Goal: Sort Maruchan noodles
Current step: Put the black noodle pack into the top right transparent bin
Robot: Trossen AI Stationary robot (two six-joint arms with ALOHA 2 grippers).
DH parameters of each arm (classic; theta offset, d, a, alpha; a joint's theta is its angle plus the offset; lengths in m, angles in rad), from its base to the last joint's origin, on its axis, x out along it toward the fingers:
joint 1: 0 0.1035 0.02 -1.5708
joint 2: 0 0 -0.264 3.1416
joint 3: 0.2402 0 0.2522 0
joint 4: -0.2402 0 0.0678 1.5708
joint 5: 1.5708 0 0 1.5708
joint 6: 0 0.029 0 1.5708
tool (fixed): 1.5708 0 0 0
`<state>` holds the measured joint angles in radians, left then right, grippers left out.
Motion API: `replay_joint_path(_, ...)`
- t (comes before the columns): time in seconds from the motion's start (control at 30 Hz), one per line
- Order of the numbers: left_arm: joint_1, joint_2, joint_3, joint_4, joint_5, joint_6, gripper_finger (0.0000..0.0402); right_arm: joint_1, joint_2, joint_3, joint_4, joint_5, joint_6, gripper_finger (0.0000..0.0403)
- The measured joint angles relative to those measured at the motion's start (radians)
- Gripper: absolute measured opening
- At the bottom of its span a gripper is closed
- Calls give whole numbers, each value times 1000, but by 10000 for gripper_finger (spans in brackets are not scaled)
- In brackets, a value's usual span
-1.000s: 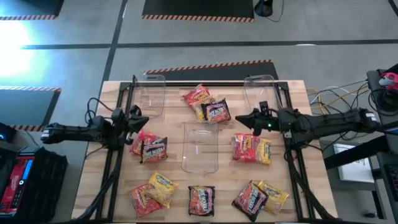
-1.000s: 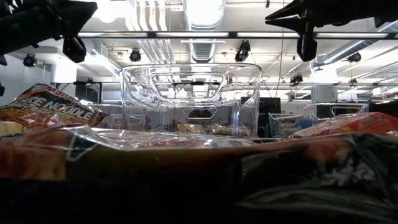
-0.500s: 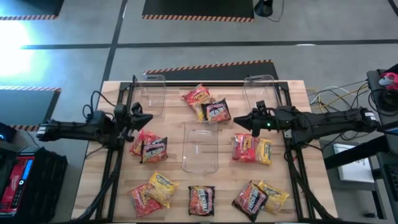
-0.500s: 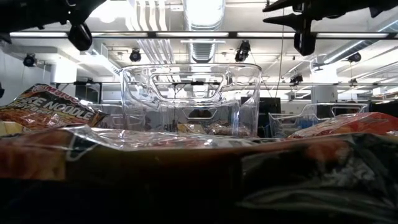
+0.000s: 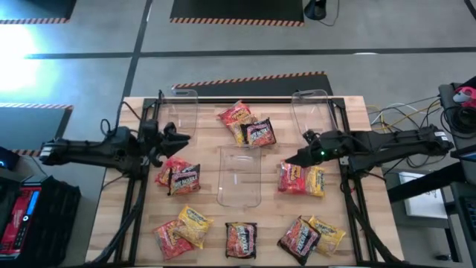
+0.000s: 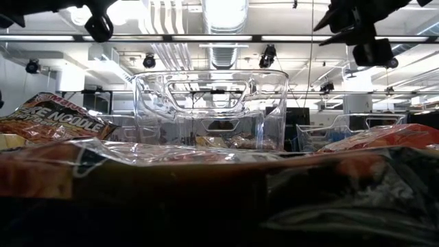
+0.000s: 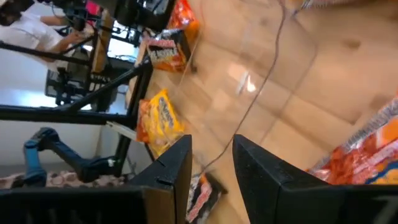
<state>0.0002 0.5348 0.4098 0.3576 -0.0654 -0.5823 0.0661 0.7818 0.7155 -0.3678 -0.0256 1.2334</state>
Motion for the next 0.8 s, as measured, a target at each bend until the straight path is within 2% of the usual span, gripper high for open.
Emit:
replay_joint_path(0.27, 0, 154, 101, -141, 0, -75, 141, 24, 97, 0, 4, -11, 42, 105)
replay_joint_path(0.5, 0, 230, 197, -260, 0, -58, 141, 24, 133, 0, 4, -61, 40, 102)
replay_joint_path(0.63, 0, 261, 217, -271, 10, -77, 141, 29, 137, 0, 3, -61, 60, 100)
replay_joint_path(0.8, -1, 302, 217, -271, 26, -117, 141, 60, 138, 0, 3, -64, 160, 99)
